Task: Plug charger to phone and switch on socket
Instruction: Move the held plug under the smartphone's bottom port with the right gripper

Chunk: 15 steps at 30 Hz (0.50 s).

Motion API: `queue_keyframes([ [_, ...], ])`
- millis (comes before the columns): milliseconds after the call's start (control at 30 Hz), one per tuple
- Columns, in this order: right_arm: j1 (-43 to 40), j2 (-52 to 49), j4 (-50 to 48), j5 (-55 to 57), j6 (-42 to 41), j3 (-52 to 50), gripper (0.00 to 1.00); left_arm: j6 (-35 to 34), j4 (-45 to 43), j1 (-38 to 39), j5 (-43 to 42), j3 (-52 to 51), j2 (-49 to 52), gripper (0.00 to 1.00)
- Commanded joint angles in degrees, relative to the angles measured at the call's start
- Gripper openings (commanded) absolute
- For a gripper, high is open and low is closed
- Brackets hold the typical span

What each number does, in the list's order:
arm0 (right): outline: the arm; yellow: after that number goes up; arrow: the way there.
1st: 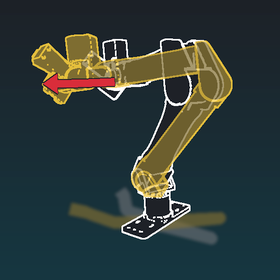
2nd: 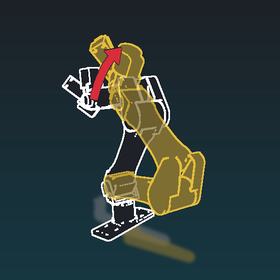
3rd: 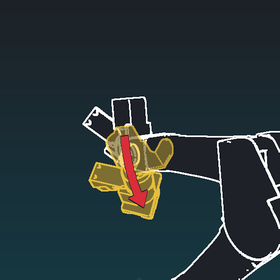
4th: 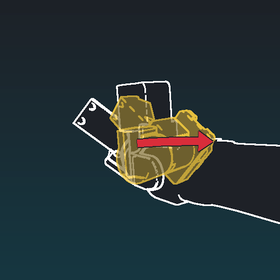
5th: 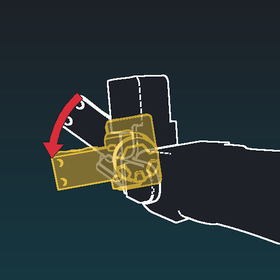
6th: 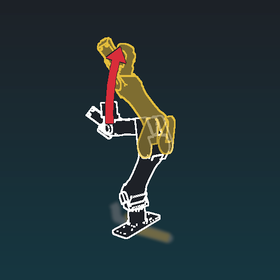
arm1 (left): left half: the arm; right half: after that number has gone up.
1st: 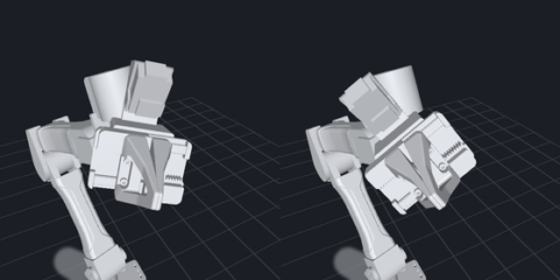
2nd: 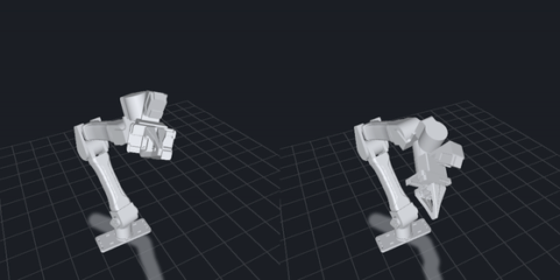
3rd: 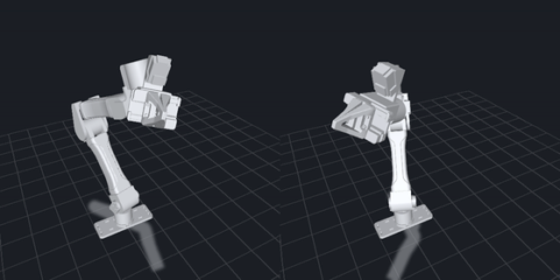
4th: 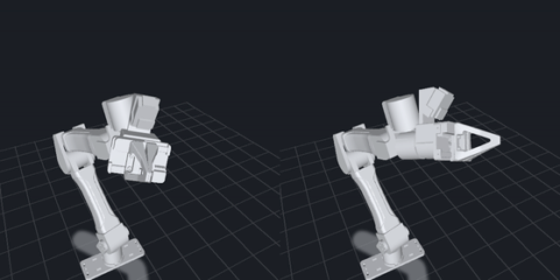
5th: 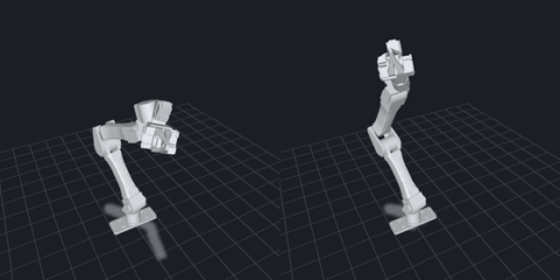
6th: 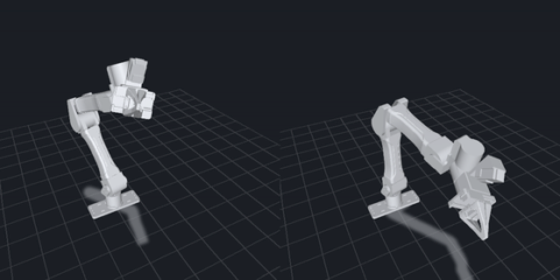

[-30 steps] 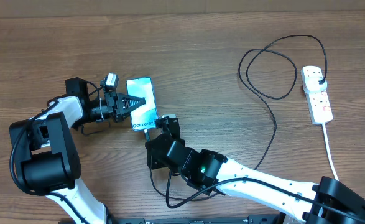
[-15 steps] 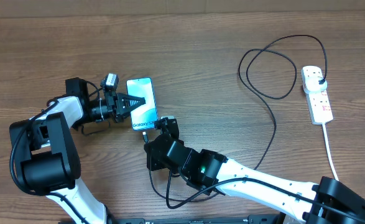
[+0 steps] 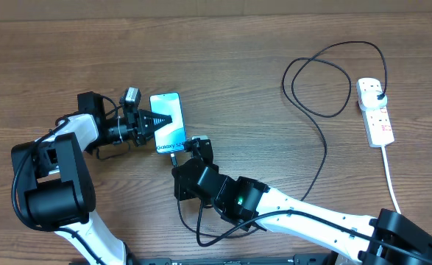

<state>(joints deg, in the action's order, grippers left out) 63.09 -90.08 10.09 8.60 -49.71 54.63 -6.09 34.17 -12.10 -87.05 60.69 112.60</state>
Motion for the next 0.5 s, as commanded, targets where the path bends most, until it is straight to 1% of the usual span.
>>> queue_keyframes([
  [0,0.17,0.37,-0.11,1.88,0.07,0.04,0.04,-2.69,-0.15,0.22,-3.5,0.22,-1.27,0.07],
  [200,0.17,0.37,-1.01,2.36,0.22,0.04,0.04,-3.43,-0.13,0.22,-3.5,0.22,-1.27,0.05],
  [300,0.17,0.28,-0.94,2.4,0.7,0.04,0.04,-4.96,-0.15,0.22,-3.5,0.22,-1.27,0.05],
  [467,0.17,-0.04,-1.01,4.35,0.66,0.07,0.04,-4.94,-0.17,0.22,-3.5,0.22,-1.27,0.05],
])
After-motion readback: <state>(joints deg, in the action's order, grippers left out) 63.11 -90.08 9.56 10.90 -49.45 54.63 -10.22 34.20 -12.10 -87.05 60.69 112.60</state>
